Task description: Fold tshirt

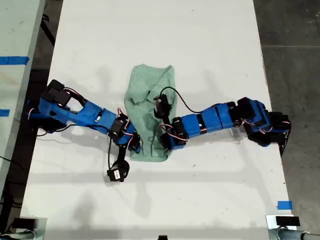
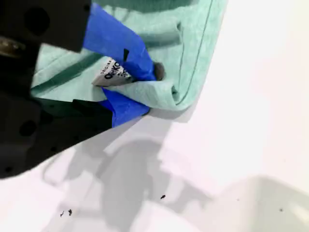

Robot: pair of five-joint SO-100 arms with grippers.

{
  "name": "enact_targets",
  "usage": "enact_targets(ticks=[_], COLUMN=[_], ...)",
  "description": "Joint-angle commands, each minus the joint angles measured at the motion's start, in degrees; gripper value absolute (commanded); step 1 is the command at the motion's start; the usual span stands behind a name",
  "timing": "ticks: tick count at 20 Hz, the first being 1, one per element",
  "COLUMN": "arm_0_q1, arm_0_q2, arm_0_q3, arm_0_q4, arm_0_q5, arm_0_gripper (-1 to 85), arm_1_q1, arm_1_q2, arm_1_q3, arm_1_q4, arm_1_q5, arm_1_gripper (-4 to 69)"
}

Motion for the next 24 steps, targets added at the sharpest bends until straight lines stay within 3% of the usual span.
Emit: enact_targets(ticks=[1,5,10,14,19,24], arm_0_q1=[0.7,3.7,9.1,8.6,-4.3,-25.0], arm_0_q2=[2.7,10.2,14.7,18.8,26.8,33.6], arm_0_q3=[-4.2,-5.1,-8.8,-9.1,-5.1,2.3], arm_0_q4=[1.2,4.9,4.9,7.6,15.7,13.2], arm_0_q5=[-1.2,-5.0,-6.2,-6.5,2.3,18.2], arm_0_gripper=[0.1,0.1,0.1,0.1,0.1,0.1], arm_1_q1=[-0.8,-3.4,-6.9,-5.1,6.9,20.1], arm_1_q2=[3.2,10.5,16.5,18.1,22.8,23.3], arm_1_q3=[-4.6,-4.6,-5.9,-6.2,-6.2,-6.0], arm_1_q4=[-1.0,1.5,1.8,2.6,4.4,6.1], arm_1_q5=[-0.9,-1.0,-0.4,-3.3,-14.4,-24.0], arm_1_gripper=[-1.2,-1.2,-1.2,-1.2,-1.2,-1.2])
